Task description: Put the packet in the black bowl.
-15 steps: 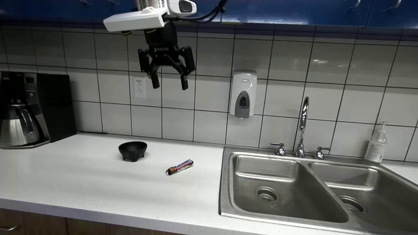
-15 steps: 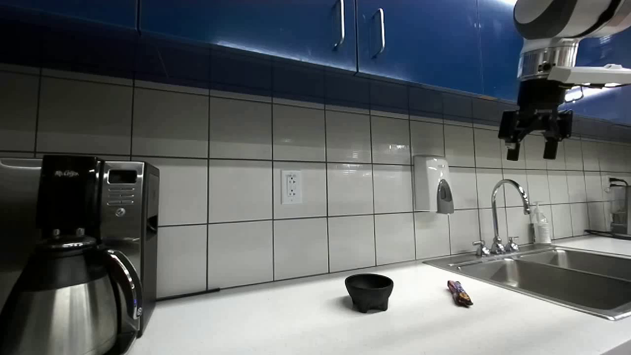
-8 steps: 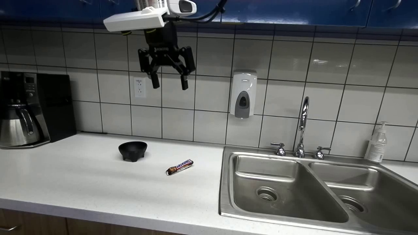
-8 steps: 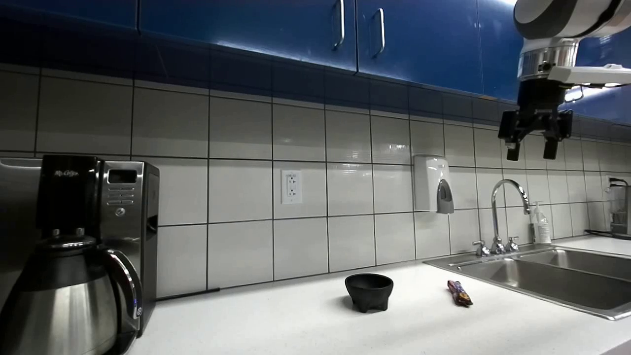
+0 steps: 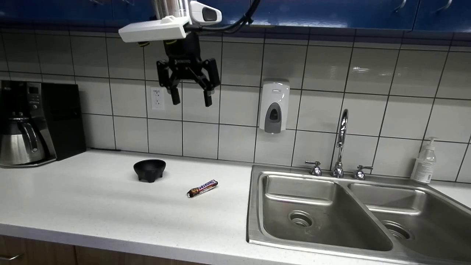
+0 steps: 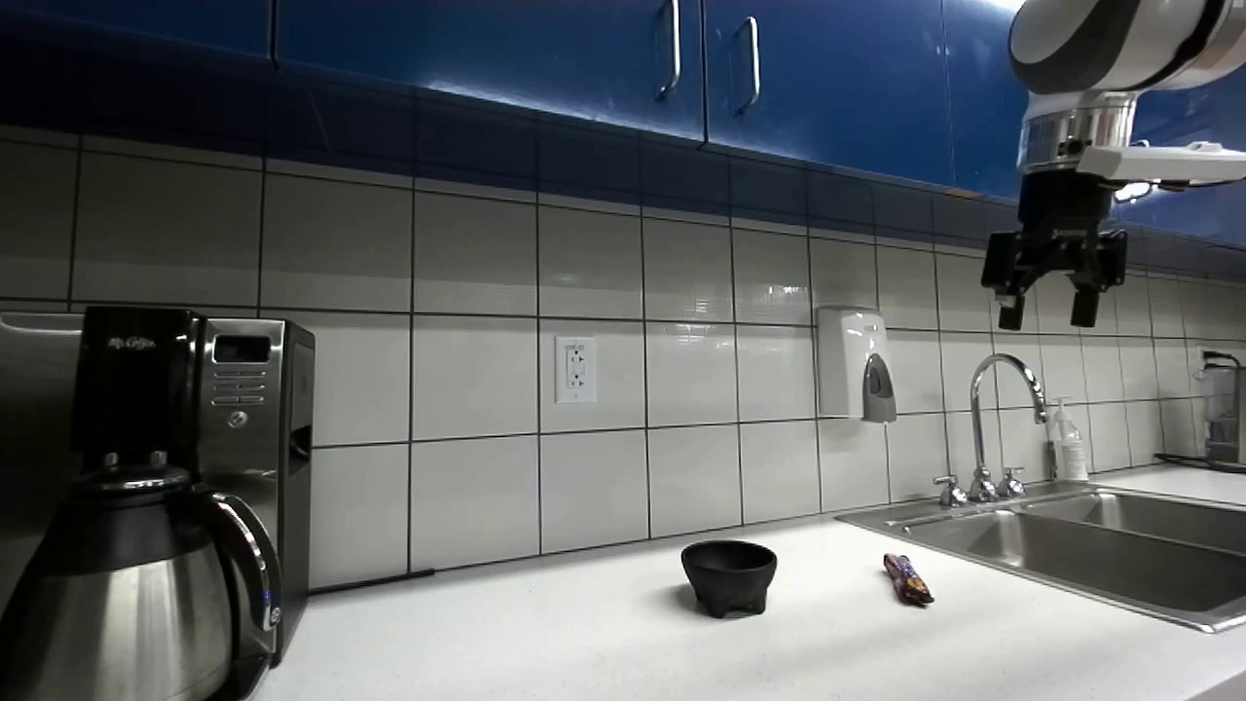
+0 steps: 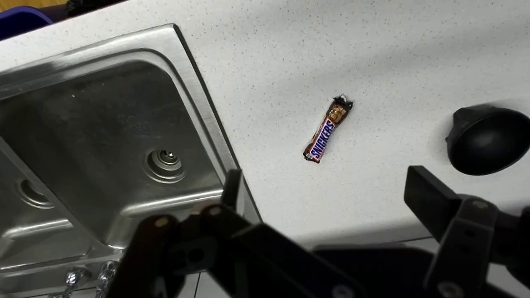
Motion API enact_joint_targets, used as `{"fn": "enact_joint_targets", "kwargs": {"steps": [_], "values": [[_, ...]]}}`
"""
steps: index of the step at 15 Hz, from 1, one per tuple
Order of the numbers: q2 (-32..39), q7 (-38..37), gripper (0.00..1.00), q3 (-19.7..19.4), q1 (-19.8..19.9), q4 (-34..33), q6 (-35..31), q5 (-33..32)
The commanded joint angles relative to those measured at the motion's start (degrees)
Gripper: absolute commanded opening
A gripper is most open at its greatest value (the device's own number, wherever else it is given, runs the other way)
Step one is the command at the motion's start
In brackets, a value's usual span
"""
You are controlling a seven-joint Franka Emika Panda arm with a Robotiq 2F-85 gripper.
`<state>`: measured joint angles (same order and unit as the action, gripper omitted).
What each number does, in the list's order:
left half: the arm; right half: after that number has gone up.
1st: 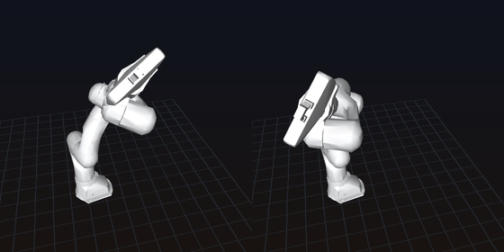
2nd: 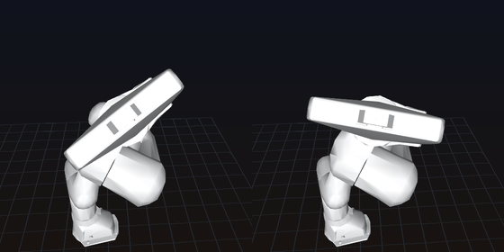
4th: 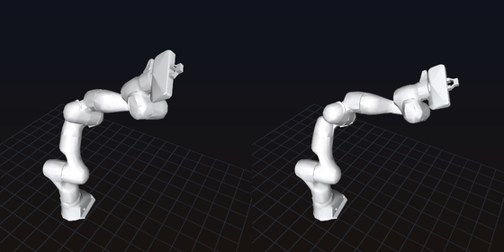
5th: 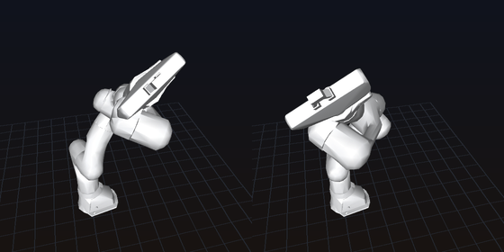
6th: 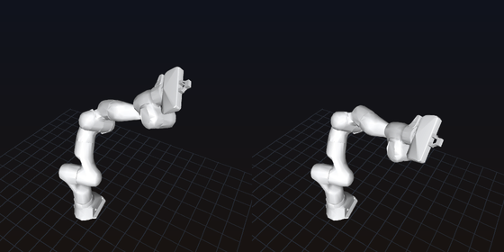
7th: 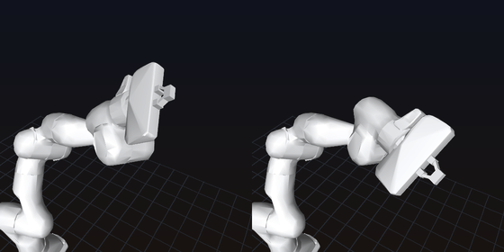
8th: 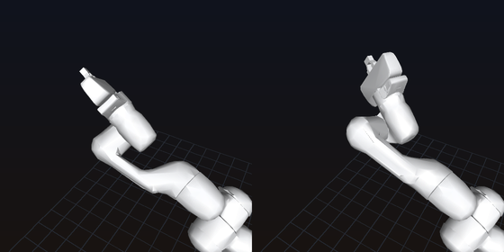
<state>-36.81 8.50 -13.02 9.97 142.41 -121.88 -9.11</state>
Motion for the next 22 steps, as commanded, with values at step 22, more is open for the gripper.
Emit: {"fn": "enact_joint_targets", "kwargs": {"steps": [22], "values": [[24.6, 1.2, 1.00, -1.7, -1.5, 5.5, -31.1, 9.0]]}}
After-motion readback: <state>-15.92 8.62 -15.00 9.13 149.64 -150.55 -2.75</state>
